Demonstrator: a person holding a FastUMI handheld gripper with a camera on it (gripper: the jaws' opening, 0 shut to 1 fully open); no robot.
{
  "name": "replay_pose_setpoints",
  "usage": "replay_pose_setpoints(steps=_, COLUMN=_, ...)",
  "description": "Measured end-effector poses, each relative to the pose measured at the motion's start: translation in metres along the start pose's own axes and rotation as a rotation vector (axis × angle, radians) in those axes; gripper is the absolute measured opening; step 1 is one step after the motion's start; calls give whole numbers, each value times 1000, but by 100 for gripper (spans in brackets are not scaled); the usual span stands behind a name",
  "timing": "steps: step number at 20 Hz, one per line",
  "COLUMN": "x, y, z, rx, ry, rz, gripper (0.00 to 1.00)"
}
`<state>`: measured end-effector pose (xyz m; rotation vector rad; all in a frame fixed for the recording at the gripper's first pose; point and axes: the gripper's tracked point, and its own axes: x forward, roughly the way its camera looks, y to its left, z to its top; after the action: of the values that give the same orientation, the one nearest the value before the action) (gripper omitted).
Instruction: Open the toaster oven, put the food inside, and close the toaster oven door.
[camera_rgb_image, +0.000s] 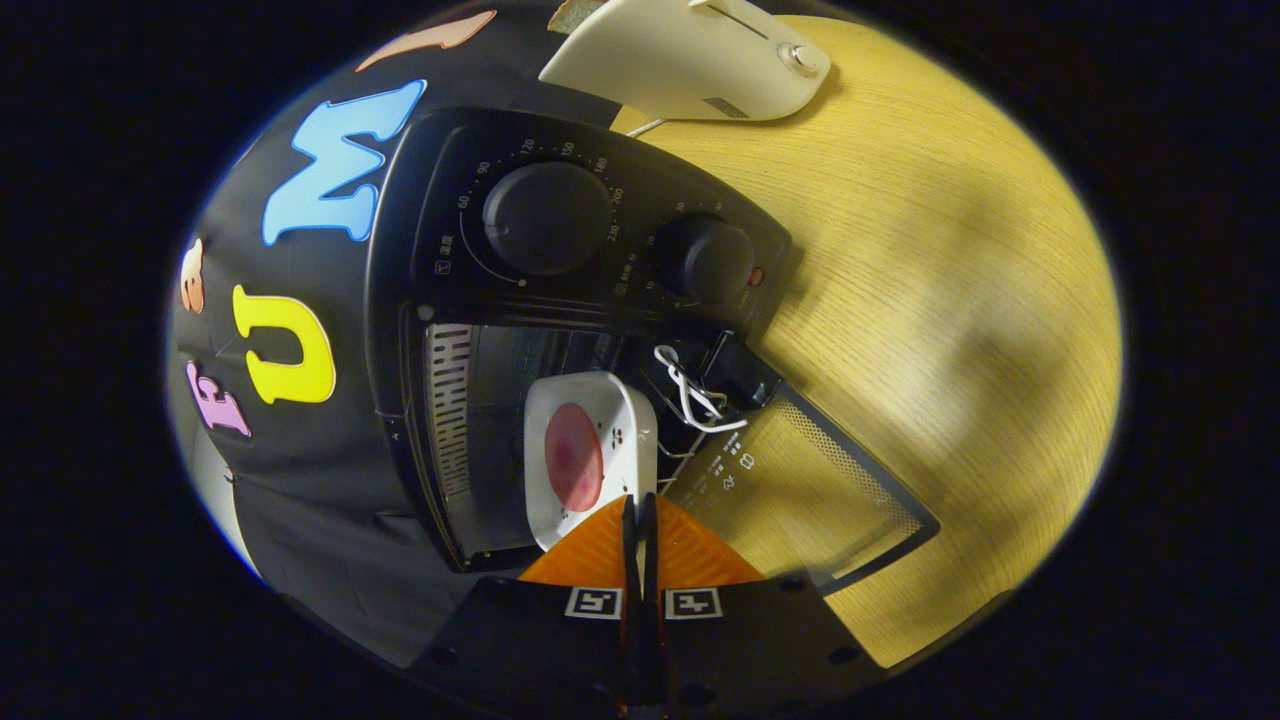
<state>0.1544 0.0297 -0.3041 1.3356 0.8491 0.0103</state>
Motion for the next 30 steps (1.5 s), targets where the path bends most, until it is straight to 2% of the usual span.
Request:
replay_pose_setpoints(steps=7, x=27, y=19, z=9, rx=66, ry=-47, rz=46, gripper=2)
replay_pose_setpoints(steps=13, x=37, y=27, z=13, rx=43, ry=-76, rz=54, gripper=3)
replay_pose_setpoints(steps=18, x=23, y=36, z=-3, rx=-15, ry=-68, rz=89, gripper=10)
replay_pose_setpoints(steps=19, x=18, y=39, z=-7, rx=-33, ry=-71, rz=99, gripper=19)
replay_pose_setpoints(steps=20, x=13, y=42, z=-12, rx=-54, ry=-78, rz=107, gripper=23)
replay_pose_setpoints(steps=23, x=-6, y=45, z=-24, rx=-108, ry=-120, rz=106, gripper=93)
replay_pose_setpoints(steps=26, x=-28, y=40, z=-39, rx=-178, ry=-132, rz=67, gripper=94)
replay_pose_setpoints(steps=27, x=-36, y=36, z=-40, rx=-225, ry=-157, rz=44, gripper=98)
replay_pose_setpoints(steps=30, x=-58, y=27, z=-42, rx=-387, ry=-206, rz=-35, gripper=98)
